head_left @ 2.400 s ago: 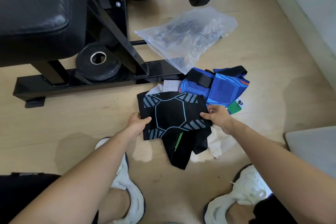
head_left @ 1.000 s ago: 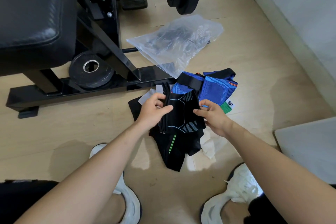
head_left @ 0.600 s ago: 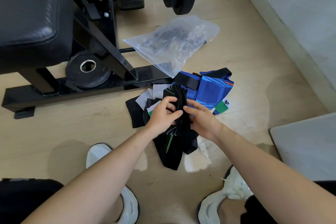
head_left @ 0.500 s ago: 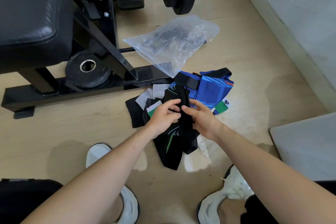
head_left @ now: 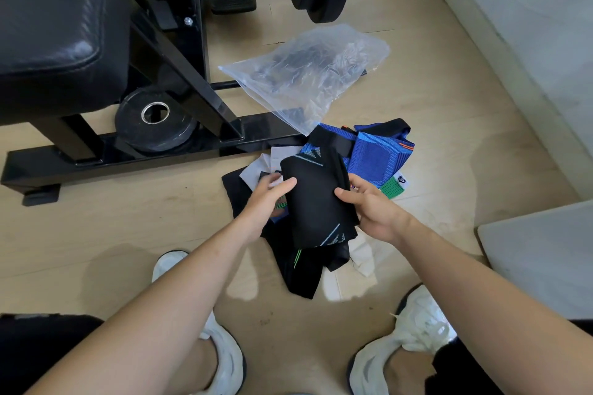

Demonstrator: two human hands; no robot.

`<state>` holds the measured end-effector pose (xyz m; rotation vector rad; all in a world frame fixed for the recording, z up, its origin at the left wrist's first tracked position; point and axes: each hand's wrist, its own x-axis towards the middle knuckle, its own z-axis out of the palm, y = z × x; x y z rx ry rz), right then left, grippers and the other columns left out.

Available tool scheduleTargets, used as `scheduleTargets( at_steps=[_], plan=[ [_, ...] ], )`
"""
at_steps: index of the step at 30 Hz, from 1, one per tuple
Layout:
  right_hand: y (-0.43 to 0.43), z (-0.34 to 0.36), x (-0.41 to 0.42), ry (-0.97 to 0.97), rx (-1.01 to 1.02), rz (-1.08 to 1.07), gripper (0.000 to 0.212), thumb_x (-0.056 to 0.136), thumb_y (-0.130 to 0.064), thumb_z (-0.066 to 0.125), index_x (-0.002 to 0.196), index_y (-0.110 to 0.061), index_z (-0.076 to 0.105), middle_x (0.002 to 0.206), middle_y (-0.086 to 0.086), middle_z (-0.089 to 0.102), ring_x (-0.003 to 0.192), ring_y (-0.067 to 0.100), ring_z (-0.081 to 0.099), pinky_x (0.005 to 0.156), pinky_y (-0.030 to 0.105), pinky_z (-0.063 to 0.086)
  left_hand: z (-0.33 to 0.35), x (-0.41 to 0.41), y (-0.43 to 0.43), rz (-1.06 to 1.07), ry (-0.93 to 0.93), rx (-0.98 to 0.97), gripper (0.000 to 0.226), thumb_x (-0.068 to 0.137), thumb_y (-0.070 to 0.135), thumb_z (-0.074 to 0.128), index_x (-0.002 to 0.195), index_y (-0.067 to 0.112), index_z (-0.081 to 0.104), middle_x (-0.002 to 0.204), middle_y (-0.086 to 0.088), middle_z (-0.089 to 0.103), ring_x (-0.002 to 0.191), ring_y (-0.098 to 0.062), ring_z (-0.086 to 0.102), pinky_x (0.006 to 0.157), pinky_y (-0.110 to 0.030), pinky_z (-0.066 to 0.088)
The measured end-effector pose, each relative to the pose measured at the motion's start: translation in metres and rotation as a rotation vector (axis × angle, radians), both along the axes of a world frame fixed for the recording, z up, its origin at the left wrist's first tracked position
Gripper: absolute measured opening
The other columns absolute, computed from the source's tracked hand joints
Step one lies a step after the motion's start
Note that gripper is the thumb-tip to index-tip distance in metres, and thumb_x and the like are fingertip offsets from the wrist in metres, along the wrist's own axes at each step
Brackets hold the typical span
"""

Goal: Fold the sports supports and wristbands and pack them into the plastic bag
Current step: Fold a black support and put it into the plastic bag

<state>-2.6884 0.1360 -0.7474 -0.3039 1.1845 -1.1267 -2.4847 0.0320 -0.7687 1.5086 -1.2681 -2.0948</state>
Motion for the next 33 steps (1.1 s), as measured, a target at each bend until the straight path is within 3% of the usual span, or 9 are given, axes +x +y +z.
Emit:
scheduleTargets(
  at_steps=[4,7,10,15,17,20,25,30,33],
  plan=[
    [-0.003,-0.004,-0.001,0.003,0.044,-0.044,0.028,0.095,-0.004,0.059,0.122,-0.013,0.06,0.114,0.008,0.071,0.095,0.022,0.071,0.073,0.031,0.059,0.001,-0.002,0.013,-0.152,0.192,0.172,0.038,0.096,0.035,0.065,0.132,0.026,0.061,0.127,0.003,0.071,0.117,-0.018,0.067,0.098,-0.042,0.054],
    [-0.001,-0.007,0.003,0.117,0.106,-0.083,0.016,0.093,-0.001,0.061,0.105,-0.012,0.061,0.104,0.009,0.073,0.081,0.017,0.073,0.068,0.031,0.059,-0.002,-0.004,0.011,-0.033,0.043,-0.007,0.036,0.089,0.025,0.076,0.123,0.023,0.066,0.119,0.002,0.074,0.109,-0.017,0.07,0.095,-0.04,0.056],
    [-0.002,-0.013,0.012,0.203,0.143,-0.133,0.017,0.091,0.0,0.065,0.106,-0.006,0.06,0.099,0.011,0.073,0.08,0.021,0.073,0.061,0.03,0.059,-0.01,-0.009,0.007,0.102,-0.165,-0.243,0.036,0.08,0.028,0.083,0.112,0.019,0.068,0.106,0.001,0.075,0.096,-0.014,0.072,0.087,-0.036,0.06],
    [0.0,-0.023,0.022,0.702,0.048,-0.092,0.066,0.085,-0.006,0.074,0.137,-0.028,0.039,0.111,0.001,0.062,0.089,0.021,0.069,0.078,0.038,0.059,-0.008,-0.016,0.012,0.06,-0.382,-0.473,0.059,0.082,0.041,0.077,0.13,0.033,0.044,0.1,0.008,0.062,0.1,-0.02,0.06,0.09,-0.041,0.052],
    [0.003,-0.023,0.02,0.793,-0.108,0.048,0.087,0.084,-0.003,0.073,0.149,-0.041,0.028,0.127,-0.004,0.055,0.103,0.016,0.064,0.089,0.034,0.055,-0.01,-0.012,0.01,0.039,-0.363,-0.462,0.057,0.083,0.044,0.074,0.128,0.041,0.039,0.101,0.006,0.061,0.103,-0.025,0.06,0.092,-0.046,0.052],
    [0.001,-0.026,0.01,1.021,-0.187,0.363,0.094,0.08,-0.014,0.077,0.151,-0.048,0.026,0.138,0.0,0.048,0.124,0.016,0.042,0.106,0.029,0.037,-0.014,-0.003,0.004,-0.053,-0.263,-0.468,0.052,0.079,0.045,0.072,0.119,0.055,0.04,0.115,0.003,0.063,0.106,-0.025,0.064,0.09,-0.053,0.055],
    [0.0,-0.03,0.006,1.018,-0.047,0.536,0.093,0.077,-0.018,0.08,0.15,-0.047,0.029,0.126,0.008,0.04,0.115,0.02,0.037,0.096,0.02,0.031,-0.016,0.006,0.0,-0.41,-0.072,-0.551,0.055,0.088,0.028,0.065,0.132,0.055,0.048,0.131,0.01,0.051,0.128,-0.014,0.051,0.111,-0.047,0.042],
    [0.002,-0.033,0.006,1.026,0.032,0.486,0.098,0.075,-0.016,0.083,0.154,-0.035,0.028,0.128,0.007,0.028,0.117,0.02,0.037,0.099,0.014,0.032,-0.015,0.006,-0.002,-0.581,-0.253,-0.556,0.083,0.079,0.034,0.08,0.143,0.061,0.035,0.124,0.003,0.041,0.131,-0.021,0.042,0.114,-0.044,0.039],
    [0.003,-0.03,0.008,0.963,0.038,0.446,0.096,0.075,-0.015,0.083,0.153,-0.034,0.031,0.138,0.004,0.027,0.123,0.014,0.034,0.102,0.018,0.035,-0.016,0.004,-0.003,-0.662,-0.451,-0.625,0.101,0.073,0.04,0.085,0.153,0.052,0.024,0.14,-0.005,0.034,0.139,-0.029,0.037,0.112,-0.048,0.04]
  ],
)
